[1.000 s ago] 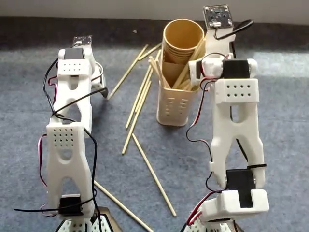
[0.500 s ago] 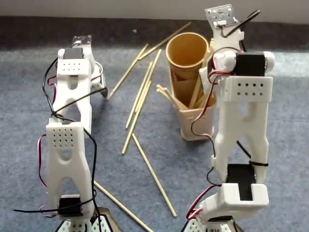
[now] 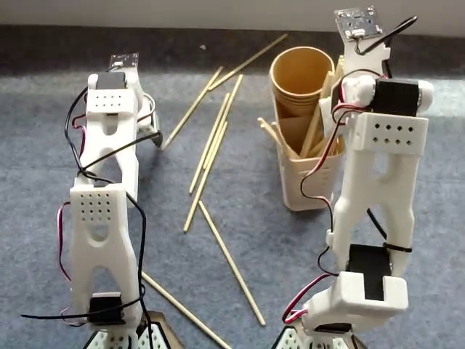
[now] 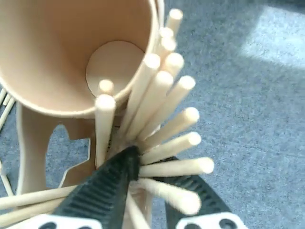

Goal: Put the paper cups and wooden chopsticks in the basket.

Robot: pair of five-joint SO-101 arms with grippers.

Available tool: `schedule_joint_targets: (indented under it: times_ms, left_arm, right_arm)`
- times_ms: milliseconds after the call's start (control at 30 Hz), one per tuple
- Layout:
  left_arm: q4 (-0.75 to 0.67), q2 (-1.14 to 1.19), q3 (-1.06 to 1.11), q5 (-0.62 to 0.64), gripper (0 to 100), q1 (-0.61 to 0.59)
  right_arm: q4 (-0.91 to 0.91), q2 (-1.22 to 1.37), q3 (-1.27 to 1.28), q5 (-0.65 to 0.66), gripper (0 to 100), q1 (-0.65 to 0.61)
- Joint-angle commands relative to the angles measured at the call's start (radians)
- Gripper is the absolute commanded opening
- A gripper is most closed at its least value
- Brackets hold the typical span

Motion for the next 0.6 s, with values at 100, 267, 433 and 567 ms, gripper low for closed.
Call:
schedule_joint_targets:
  times_ms: [100, 267, 433, 567]
  left_arm:
    - [0.0, -0.013, -0.027, -0.005, 22, -0.005]
    - [-0.002, -0.013, -0.027, -0.005, 22, -0.005]
    - [-0.006, -0.013, -0.027, -0.008, 22, -0.002]
    - [-0.005, -0.013, -0.027, -0.008, 22, 0.002]
  right_arm:
    - [-0.068, -0.015, -0.117, -0.044, 24.1, 0.022]
    - [-0.076, -0.015, -0.081, -0.04, 27.1, 0.019]
    - [-0.094, -0.024, -0.099, -0.04, 27.1, 0.021]
    - [-0.105, -0.021, -0.248, -0.046, 27.1, 0.065]
